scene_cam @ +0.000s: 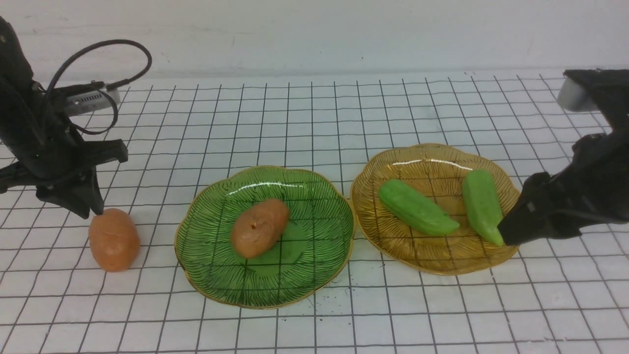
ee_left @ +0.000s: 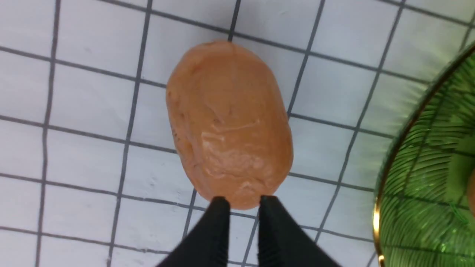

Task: Put different types of vegetables on the plate.
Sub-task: 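Put the potatoes from the left side into the left plate with the left gripper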

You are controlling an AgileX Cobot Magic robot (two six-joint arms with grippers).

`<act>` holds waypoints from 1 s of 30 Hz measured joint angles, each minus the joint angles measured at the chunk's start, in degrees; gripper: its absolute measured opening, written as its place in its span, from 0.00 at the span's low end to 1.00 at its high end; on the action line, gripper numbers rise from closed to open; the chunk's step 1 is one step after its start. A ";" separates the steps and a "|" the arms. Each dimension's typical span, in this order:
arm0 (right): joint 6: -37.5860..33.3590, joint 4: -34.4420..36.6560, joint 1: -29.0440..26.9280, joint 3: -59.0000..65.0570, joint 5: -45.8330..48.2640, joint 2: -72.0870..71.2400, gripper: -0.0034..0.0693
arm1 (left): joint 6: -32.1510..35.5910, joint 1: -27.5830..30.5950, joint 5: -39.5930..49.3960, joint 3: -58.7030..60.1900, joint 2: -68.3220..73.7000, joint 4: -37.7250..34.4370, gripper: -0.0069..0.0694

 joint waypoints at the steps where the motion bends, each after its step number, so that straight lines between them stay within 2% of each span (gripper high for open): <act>1: 0.00 0.00 0.00 0.00 -0.12 0.00 0.71 | -0.36 -0.18 0.00 0.00 0.37 0.13 0.35; 5: 0.00 0.07 0.00 0.00 -1.06 0.00 0.71 | -0.69 -0.53 -0.20 0.00 1.99 1.06 0.57; 10: -0.02 0.14 0.00 0.00 -1.33 0.00 0.71 | -1.66 -0.53 -1.90 0.00 5.11 1.65 0.74; 14: -0.02 0.14 0.00 0.00 -1.33 0.00 0.71 | -4.06 -0.53 -2.47 0.00 8.03 1.04 0.75; 18: -0.02 0.14 0.00 0.00 -1.33 0.00 0.71 | -5.52 -0.65 -2.20 -0.58 8.82 0.90 0.69; 21: -0.02 0.14 0.00 0.00 -1.33 0.00 0.71 | -5.41 -0.65 -1.41 -1.21 8.95 1.15 0.68; 26: -0.02 0.14 0.00 0.00 -1.33 0.00 0.71 | -3.48 -0.67 -0.88 -4.95 8.32 3.86 0.68; 30: -0.06 0.16 0.00 0.00 -1.39 0.00 0.71 | -0.39 -2.37 -0.82 -6.42 3.33 -0.69 0.68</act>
